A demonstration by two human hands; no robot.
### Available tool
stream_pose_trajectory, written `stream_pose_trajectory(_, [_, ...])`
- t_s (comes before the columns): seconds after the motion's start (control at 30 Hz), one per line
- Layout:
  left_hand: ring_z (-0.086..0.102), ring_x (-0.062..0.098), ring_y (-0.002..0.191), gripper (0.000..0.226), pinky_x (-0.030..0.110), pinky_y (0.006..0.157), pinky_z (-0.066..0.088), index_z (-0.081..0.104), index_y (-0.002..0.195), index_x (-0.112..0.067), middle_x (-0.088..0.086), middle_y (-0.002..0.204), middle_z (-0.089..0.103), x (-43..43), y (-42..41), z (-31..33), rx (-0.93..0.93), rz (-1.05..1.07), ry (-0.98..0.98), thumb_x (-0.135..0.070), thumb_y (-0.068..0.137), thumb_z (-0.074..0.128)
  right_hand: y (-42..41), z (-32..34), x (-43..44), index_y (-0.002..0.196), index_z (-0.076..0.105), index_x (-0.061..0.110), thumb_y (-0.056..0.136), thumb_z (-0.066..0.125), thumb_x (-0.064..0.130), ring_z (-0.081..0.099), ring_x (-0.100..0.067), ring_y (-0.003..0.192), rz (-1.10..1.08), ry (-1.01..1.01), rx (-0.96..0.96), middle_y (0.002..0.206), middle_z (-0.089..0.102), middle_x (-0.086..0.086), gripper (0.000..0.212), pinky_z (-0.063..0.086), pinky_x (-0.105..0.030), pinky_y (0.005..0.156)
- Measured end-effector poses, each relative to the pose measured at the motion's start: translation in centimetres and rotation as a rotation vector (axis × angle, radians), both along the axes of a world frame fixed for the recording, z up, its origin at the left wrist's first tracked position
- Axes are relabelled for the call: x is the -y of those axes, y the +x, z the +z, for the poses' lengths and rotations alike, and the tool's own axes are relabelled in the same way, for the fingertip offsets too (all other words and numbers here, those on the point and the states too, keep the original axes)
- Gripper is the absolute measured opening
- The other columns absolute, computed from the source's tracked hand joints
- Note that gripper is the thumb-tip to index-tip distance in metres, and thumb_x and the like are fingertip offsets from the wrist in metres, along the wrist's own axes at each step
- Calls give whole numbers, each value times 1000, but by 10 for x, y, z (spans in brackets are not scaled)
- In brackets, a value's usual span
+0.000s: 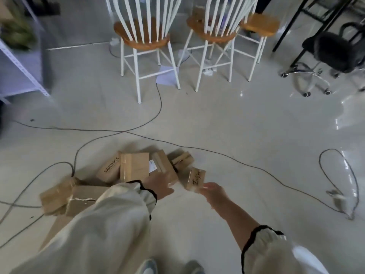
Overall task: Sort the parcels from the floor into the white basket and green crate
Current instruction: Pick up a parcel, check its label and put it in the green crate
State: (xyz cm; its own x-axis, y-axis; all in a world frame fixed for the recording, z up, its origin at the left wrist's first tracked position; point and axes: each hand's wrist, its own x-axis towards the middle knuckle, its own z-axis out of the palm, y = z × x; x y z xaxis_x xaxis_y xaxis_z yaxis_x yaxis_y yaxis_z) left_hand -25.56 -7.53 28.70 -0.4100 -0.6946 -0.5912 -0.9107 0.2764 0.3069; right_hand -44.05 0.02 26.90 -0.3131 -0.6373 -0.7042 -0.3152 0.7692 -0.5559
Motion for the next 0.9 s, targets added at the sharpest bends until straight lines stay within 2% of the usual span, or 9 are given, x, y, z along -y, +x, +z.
stream_pose_trajectory(0.1, [52, 28, 117, 47, 35, 93, 40, 42, 132, -6, 12, 133, 51, 30, -48, -105, -23, -21, 19, -34, 95, 50, -45, -98, 21, 112, 61, 15, 84, 62, 20, 48, -12, 60, -89, 1, -33, 72, 56, 2, 29, 34, -23, 50])
stream_pose_trajectory(0.2, [57, 24, 104, 36, 32, 79, 42, 49, 119, -9, 7, 115, 61, 53, -90, -219, -128, 16, 7, -32, 92, 53, -82, -208, 44, 126, 54, 17, 86, 62, 23, 48, -10, 66, -167, -20, -36, 91, 55, -2, 41, 36, -22, 55])
stream_pose_trajectory(0.4, [52, 25, 117, 63, 38, 94, 44, 29, 144, -16, 6, 133, 49, 74, -126, -386, -227, 4, -35, -39, 91, 53, -112, -366, 78, 136, 44, 17, 89, 61, 27, 54, -21, 94, -350, -81, 20, 111, 57, -7, 52, 44, -31, 78])
stream_pose_trajectory(0.47, [53, 25, 113, 58, 39, 94, 44, 35, 138, -15, 7, 127, 53, 74, -128, -427, -304, 73, -62, -41, 91, 54, -112, -405, 85, 139, 42, 16, 90, 59, 32, 55, -25, 108, -390, -105, 30, 123, 55, -8, 54, 47, -37, 91])
stream_pose_trajectory(0.53, [57, 25, 102, 42, 42, 90, 47, 48, 121, -13, 7, 112, 60, 73, -131, -451, -388, 160, -55, -41, 91, 53, -106, -430, 90, 137, 43, 14, 91, 56, 35, 55, -27, 111, -438, -113, 61, 125, 55, -7, 52, 46, -43, 98])
stream_pose_trajectory(0.67, [60, 22, 89, 33, 42, 84, 50, 55, 101, -13, 4, 96, 63, 70, -138, -467, -425, 266, 11, -44, 90, 51, -90, -451, 94, 122, 52, 17, 93, 54, 35, 53, -12, 76, -517, -127, 140, 95, 57, 1, 34, 51, -37, 73])
stream_pose_trajectory(0.73, [60, 22, 89, 28, 39, 81, 51, 56, 98, -16, 2, 94, 64, 72, -139, -467, -465, 255, -27, -42, 91, 49, -89, -453, 95, 117, 52, 19, 94, 54, 34, 56, -15, 83, -540, -138, 190, 96, 58, 1, 27, 51, -33, 71])
stream_pose_trajectory(0.83, [61, 21, 91, 27, 35, 78, 50, 55, 93, -19, 0, 95, 65, 83, -137, -467, -498, 179, -198, -45, 90, 49, -99, -457, 100, 111, 52, 18, 96, 51, 30, 57, -26, 106, -590, -129, 290, 109, 58, -3, 19, 49, -39, 82])
stream_pose_trajectory(0.9, [58, 17, 105, 38, 32, 87, 48, 60, 115, -25, -2, 113, 63, 89, -135, -471, -537, 120, -244, -50, 89, 50, -107, -463, 100, 111, 52, 17, 99, 45, 24, 57, -29, 108, -638, -123, 404, 111, 58, -6, 15, 47, -43, 84])
